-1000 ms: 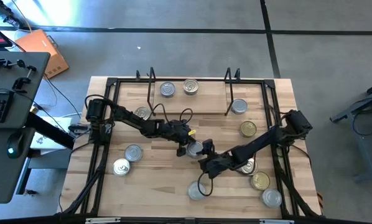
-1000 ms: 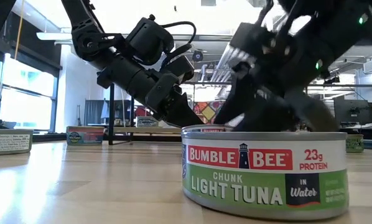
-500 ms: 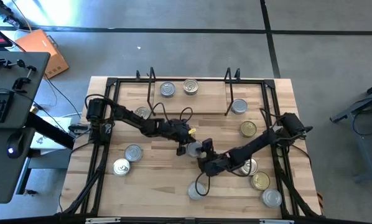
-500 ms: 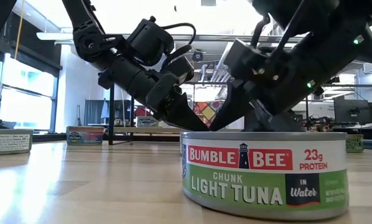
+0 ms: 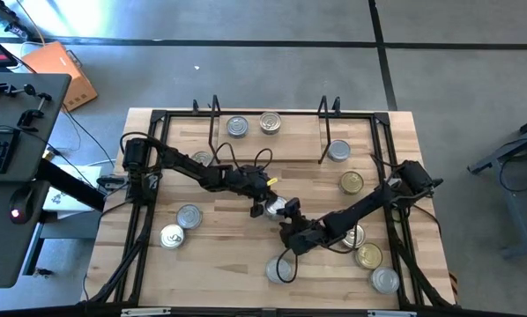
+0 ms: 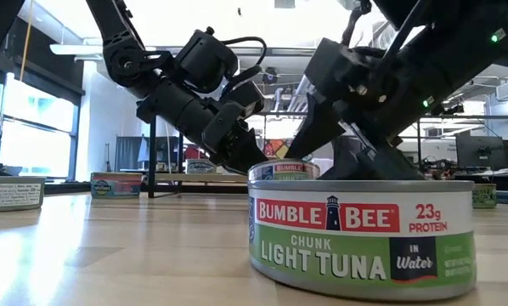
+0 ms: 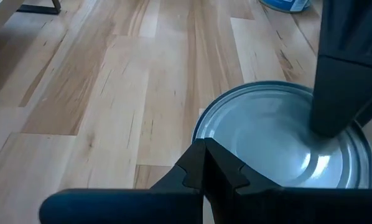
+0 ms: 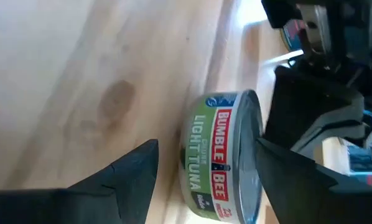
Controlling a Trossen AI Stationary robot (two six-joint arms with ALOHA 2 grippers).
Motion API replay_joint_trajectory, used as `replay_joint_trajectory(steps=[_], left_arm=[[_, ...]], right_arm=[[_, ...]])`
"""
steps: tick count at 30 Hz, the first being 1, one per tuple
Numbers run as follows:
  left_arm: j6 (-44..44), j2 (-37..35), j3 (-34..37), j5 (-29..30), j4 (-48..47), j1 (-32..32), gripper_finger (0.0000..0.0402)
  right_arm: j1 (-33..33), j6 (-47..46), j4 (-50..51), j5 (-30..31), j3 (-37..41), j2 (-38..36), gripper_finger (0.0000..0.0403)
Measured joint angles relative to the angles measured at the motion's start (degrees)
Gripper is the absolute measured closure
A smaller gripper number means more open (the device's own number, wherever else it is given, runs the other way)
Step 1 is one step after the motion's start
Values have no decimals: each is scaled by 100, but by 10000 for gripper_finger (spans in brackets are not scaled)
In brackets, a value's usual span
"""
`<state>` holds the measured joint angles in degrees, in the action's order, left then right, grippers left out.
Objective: Stack canned seafood by type on shelf
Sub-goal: Put the center green tuna can on the shelf
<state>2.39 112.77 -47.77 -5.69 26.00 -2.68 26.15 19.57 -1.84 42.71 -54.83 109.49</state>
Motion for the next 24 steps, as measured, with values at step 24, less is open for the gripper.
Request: replay_joint_trajectory(steps=[24], left_arm=[[36, -90, 24, -21, -170, 84, 402]], right_arm=[[-144, -876, -204, 202, 0, -32, 280]])
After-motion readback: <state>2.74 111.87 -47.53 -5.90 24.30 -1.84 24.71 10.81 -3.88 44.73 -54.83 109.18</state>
